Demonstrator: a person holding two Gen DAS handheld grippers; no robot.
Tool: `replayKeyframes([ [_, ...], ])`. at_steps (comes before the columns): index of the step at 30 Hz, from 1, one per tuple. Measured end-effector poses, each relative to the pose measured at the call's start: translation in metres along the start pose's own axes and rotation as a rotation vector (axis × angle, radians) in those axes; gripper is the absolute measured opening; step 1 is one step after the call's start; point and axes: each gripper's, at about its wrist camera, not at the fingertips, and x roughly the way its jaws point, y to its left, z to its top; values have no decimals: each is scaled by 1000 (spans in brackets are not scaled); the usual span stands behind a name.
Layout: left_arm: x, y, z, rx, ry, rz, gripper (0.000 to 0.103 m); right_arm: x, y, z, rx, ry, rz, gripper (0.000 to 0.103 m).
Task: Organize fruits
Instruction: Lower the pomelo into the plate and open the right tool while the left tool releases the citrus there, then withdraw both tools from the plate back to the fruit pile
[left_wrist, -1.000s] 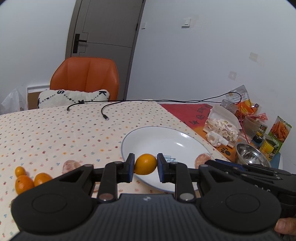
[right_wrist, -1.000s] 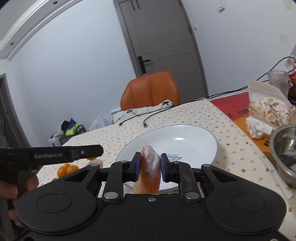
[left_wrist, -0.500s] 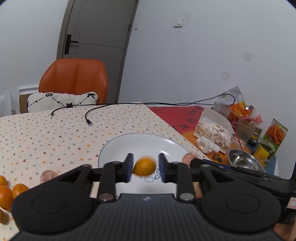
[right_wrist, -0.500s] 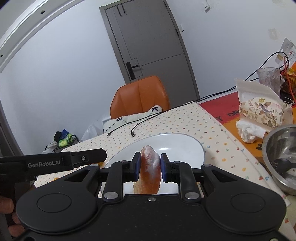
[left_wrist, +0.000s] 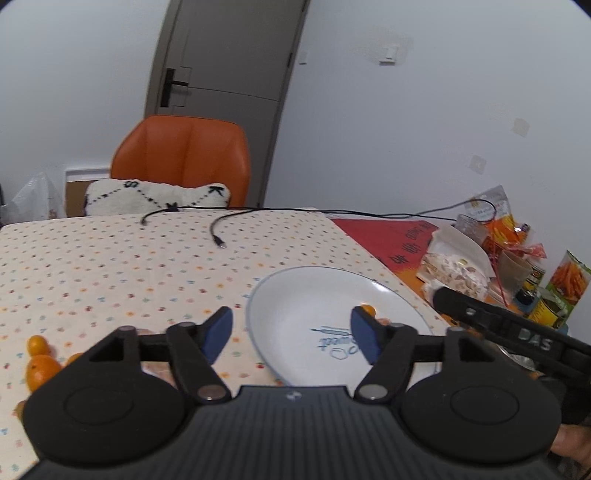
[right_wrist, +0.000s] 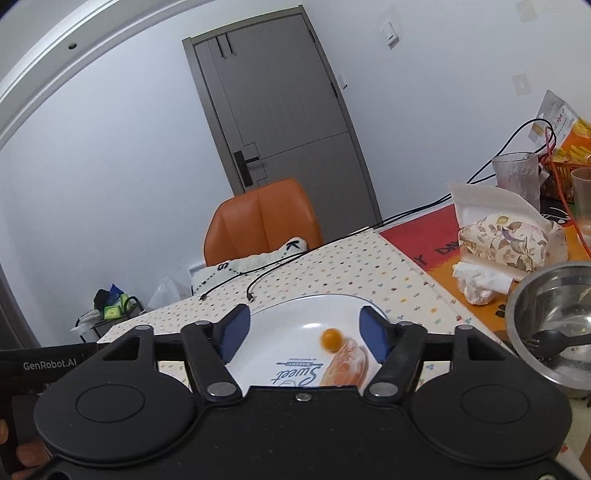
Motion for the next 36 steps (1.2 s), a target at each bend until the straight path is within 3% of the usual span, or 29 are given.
replayKeyframes([
  [4, -8, 11, -2, -23, -15, 22, 81, -6, 6, -3, -2, 0, 0, 91],
  [10, -20, 29, -3, -58, -17, 49, 85, -10, 19, -13, -13, 23, 25, 103],
  [22, -47, 59, -10, -77, -33, 86, 93, -12, 50, -25, -39, 58, 58, 103],
  [36, -80, 94, -18, -97, -44, 119, 95, -11, 95, -43, -83, 117, 127, 103],
])
